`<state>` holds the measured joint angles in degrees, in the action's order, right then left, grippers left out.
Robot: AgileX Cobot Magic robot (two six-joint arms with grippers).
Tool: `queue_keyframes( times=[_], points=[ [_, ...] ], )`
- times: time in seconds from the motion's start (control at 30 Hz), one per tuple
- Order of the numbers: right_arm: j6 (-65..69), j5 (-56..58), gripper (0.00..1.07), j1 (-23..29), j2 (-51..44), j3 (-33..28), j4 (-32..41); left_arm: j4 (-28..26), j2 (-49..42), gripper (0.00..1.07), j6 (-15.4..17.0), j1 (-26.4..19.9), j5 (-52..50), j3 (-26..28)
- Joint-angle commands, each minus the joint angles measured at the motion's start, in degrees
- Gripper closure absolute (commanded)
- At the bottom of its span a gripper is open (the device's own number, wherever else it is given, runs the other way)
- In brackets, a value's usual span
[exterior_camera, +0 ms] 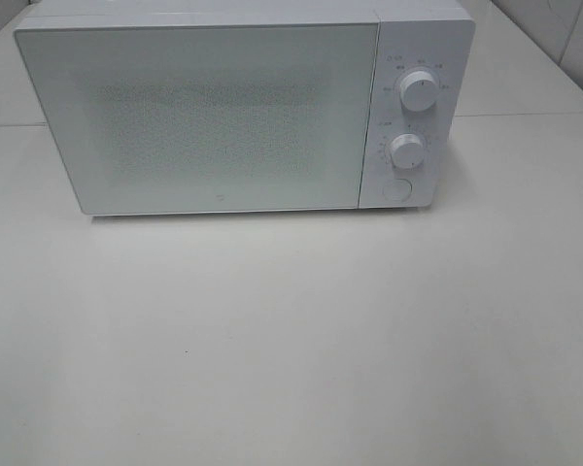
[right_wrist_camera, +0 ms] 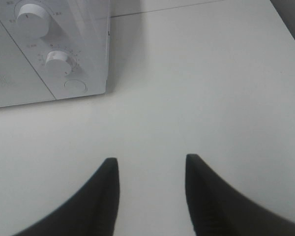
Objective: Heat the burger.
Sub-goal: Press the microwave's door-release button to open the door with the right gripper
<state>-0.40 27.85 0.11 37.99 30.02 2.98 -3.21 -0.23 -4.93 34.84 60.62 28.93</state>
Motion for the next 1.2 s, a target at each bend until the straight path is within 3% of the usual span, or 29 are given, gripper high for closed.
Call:
queue_keyframes(
  times=[0.03,0.1,0.3,0.77,1.2],
  points=[
    [-0.29,-4.35,0.81,0.00,2.69,0.23,-0.11,-0.11,-1.26,1.06,0.06,-0.17,-0.92,-0.11],
    [-0.29,-8.77,0.93,0.00,6.02,0.23,-0.17,-0.11,-1.26,1.06,0.06,-0.17,-0.92,-0.11],
    [-0.34,-18.16,1.07,0.00,12.49,0.23,-0.46,-0.11,-1.26,1.06,0.06,-0.17,-0.92,-0.11],
    [0.40,-31.63,1.07,1.89,26.81,0.23,-0.29,-0.11,-1.26,1.06,0.06,-0.17,-0.92,-0.11],
    [2.23,-47.04,1.07,17.25,41.20,0.23,-0.29,-0.11,-1.26,1.06,0.06,-0.17,-0.92,-0.11]
  ],
)
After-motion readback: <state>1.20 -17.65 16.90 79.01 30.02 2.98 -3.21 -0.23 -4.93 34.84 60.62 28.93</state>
